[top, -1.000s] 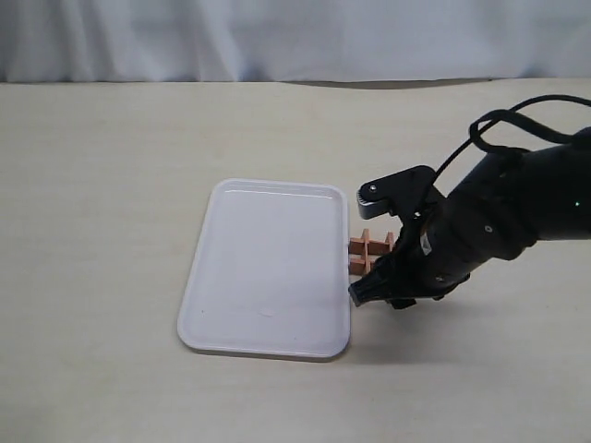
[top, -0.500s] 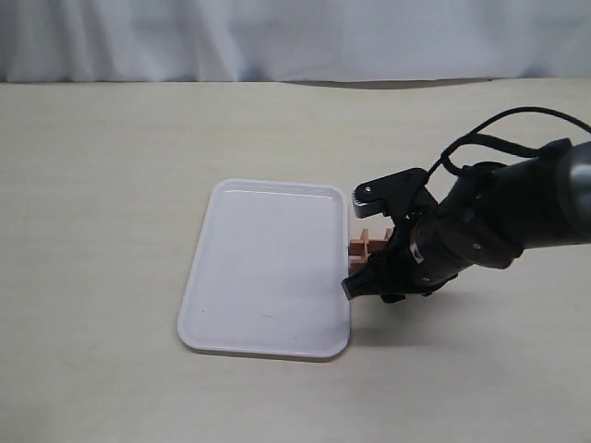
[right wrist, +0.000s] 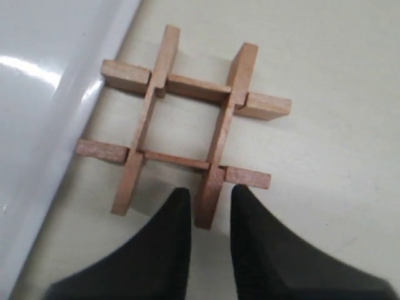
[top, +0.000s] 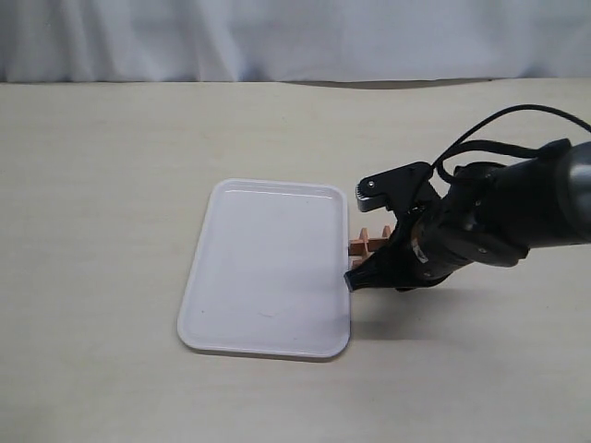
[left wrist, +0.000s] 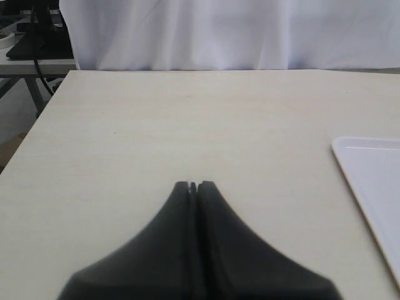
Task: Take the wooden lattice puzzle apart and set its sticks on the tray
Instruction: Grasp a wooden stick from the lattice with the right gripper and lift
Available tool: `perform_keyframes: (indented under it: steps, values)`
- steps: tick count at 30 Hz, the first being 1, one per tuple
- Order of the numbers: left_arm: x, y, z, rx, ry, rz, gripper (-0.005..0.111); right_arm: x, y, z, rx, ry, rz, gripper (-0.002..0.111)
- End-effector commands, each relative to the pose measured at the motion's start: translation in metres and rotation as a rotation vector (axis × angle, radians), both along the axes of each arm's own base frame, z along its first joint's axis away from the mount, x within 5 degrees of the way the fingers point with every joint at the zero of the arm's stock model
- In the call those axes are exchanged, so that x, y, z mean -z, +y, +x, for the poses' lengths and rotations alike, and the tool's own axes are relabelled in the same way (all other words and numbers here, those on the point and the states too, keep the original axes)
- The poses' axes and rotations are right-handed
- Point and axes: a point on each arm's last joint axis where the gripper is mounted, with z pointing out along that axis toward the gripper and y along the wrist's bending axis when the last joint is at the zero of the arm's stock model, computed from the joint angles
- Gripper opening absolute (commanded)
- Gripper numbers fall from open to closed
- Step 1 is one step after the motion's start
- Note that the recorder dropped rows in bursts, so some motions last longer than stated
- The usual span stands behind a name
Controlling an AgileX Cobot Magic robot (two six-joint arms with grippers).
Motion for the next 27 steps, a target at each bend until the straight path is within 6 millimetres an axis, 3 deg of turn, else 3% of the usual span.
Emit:
perform_keyframes:
  steps: [1,11,18,23,27]
  values:
    - [0.0,0.0,0.0,0.009,-0.005,0.002,0.0,-0.001,-0.001,0.002,-0.004,-0.008,-0.003,0.004]
    - [0.0,0.0,0.0,0.009,-0.005,0.002,0.0,-0.009,-0.002,0.002,-0.025,-0.034,-0.016,0.004]
    - [0.0,0.0,0.0,0.009,-0.005,0.002,0.0,-0.047,-0.003,-0.001,-0.048,-0.158,-0.005,0.004]
    - [0.0,0.0,0.0,0.009,-0.005,0.002,0.0,-0.081,0.011,-0.001,-0.088,-0.339,0.139,0.004]
    - [0.0,0.0,0.0,0.009,-0.005,0.002,0.0,-0.08,0.04,-0.001,-0.204,-0.393,0.224,0.004]
